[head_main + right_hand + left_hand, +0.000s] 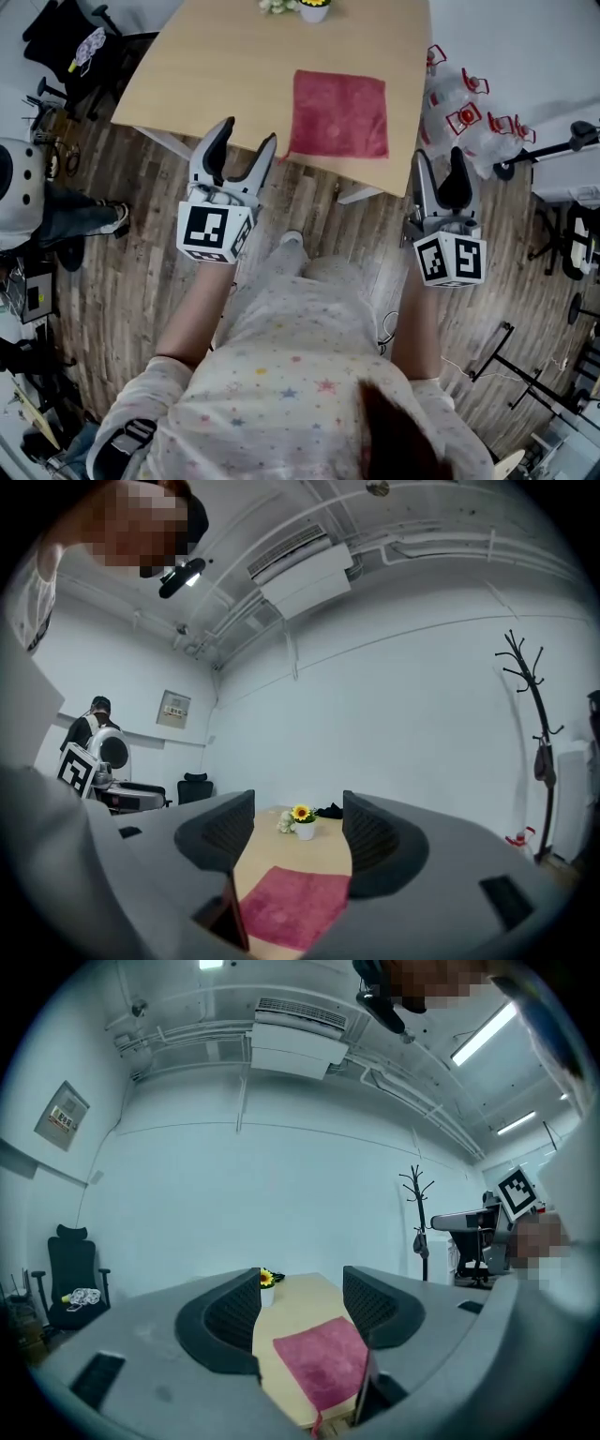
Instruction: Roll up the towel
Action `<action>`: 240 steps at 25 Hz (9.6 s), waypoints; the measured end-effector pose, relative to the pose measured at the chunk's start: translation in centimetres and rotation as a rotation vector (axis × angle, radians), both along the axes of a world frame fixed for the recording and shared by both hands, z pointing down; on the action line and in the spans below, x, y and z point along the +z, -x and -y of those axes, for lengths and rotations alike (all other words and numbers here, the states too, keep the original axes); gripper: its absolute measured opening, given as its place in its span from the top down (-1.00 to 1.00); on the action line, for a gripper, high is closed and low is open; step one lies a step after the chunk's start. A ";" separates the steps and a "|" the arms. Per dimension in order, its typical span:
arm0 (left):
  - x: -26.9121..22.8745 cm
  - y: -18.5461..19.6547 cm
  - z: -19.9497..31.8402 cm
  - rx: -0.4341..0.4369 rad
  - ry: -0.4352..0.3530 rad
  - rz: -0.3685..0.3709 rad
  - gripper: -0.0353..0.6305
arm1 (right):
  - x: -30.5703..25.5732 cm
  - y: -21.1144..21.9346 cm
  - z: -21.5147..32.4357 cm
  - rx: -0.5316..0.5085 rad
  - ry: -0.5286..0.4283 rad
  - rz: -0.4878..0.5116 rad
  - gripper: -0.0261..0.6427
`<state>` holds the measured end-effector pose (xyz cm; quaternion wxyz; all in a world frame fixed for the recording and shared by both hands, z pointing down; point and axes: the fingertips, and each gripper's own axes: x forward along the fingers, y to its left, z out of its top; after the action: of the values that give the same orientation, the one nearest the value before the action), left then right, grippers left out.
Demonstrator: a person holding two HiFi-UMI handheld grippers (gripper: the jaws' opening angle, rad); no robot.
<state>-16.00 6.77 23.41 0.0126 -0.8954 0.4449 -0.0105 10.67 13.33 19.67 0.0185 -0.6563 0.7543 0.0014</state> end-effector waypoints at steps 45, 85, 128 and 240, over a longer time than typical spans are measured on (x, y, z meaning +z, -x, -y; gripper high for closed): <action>8.0 -6.7 14.9 -0.182 0.168 -0.004 0.14 | 9.0 -8.6 18.6 -0.155 0.212 0.009 0.19; 26.9 -7.2 7.7 0.037 0.535 0.163 0.15 | 29.7 -5.9 10.5 -0.182 0.707 -0.004 0.41; 31.4 -6.3 4.2 0.120 0.662 0.378 0.84 | 33.7 -6.3 7.1 -0.194 0.854 -0.089 0.90; 31.5 -9.7 5.0 0.513 0.511 0.728 0.79 | 34.3 -5.1 9.2 -0.686 0.880 -0.698 0.85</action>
<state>-6.27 1.77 54.93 -0.0503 -0.8886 0.1611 -0.4265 15.72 4.14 53.94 -0.4980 -0.2859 0.8126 -0.1002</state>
